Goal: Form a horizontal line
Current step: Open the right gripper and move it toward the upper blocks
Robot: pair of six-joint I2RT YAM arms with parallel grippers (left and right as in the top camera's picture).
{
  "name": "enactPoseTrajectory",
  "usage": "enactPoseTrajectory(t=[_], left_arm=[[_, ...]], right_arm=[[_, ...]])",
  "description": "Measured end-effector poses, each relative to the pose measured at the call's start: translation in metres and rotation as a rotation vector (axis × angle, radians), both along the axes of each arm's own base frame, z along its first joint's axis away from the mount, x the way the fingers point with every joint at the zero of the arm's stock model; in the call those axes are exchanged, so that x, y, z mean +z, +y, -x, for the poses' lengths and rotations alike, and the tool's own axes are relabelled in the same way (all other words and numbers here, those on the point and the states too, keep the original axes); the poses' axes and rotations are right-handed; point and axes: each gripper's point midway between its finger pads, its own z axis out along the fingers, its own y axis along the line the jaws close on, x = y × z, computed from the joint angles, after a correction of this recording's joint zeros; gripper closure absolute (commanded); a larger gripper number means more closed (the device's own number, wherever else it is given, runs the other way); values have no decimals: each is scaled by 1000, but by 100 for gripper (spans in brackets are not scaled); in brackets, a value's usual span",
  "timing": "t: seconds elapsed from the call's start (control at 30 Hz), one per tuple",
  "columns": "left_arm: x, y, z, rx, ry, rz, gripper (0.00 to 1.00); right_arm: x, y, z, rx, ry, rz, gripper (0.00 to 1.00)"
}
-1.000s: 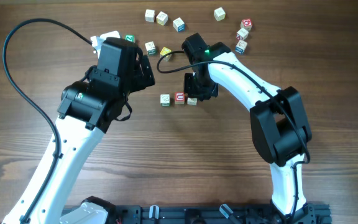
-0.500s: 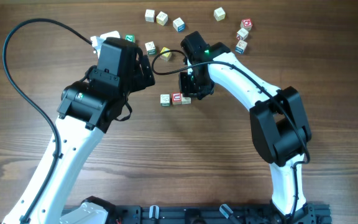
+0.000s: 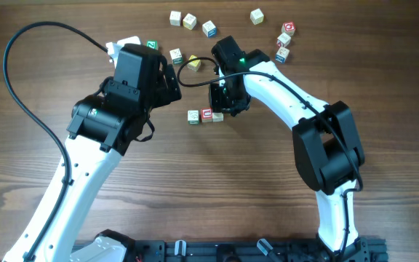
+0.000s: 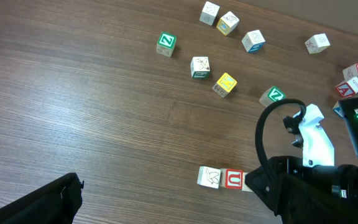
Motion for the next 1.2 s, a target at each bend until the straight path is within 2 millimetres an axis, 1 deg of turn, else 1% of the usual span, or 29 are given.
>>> enactPoseTrajectory(t=[0.17,0.2,0.23,0.27,0.33,0.4,0.47,0.53,0.6,0.67,0.77,0.87,0.93,0.97,1.0,1.2], left_arm=[[0,0,0,0,0,0,0],[0,0,0,0,0,0,0],[0,0,0,0,0,0,0],[0,0,0,0,0,0,0],[0,0,0,0,0,0,0],[0,0,0,0,0,0,0],[0,0,0,0,0,0,0],[0,0,0,0,0,0,0],[0,0,0,0,0,0,0],[0,0,0,0,0,0,0],[0,0,0,0,0,0,0],[1,-1,-1,0,-8,3,0],[2,-1,-2,0,-10,4,0],[2,-1,-2,0,-11,4,0],[2,-1,-2,0,-11,4,0],[2,-1,-2,0,-11,4,0]], right_arm=[[0,-8,13,-10,60,29,72],[2,-8,13,-12,65,28,75],[9,-6,9,-15,60,16,78],[13,-5,8,-17,57,11,80],[24,-4,4,-21,53,2,81],[31,-4,0,-27,45,-6,81],[34,-10,-7,-45,30,-14,81],[35,-16,-26,-69,-34,-8,81],[34,-25,-37,-88,-82,30,81],[32,-35,-44,-100,-115,82,81],[31,-43,-50,-112,-151,132,81],[20,-49,-49,-118,-159,157,81],[8,-53,-41,-125,-136,176,81],[-4,-58,-32,-133,-107,194,81],[-11,-61,-27,-137,-91,202,81],[-28,-63,-18,-145,-71,202,81]])
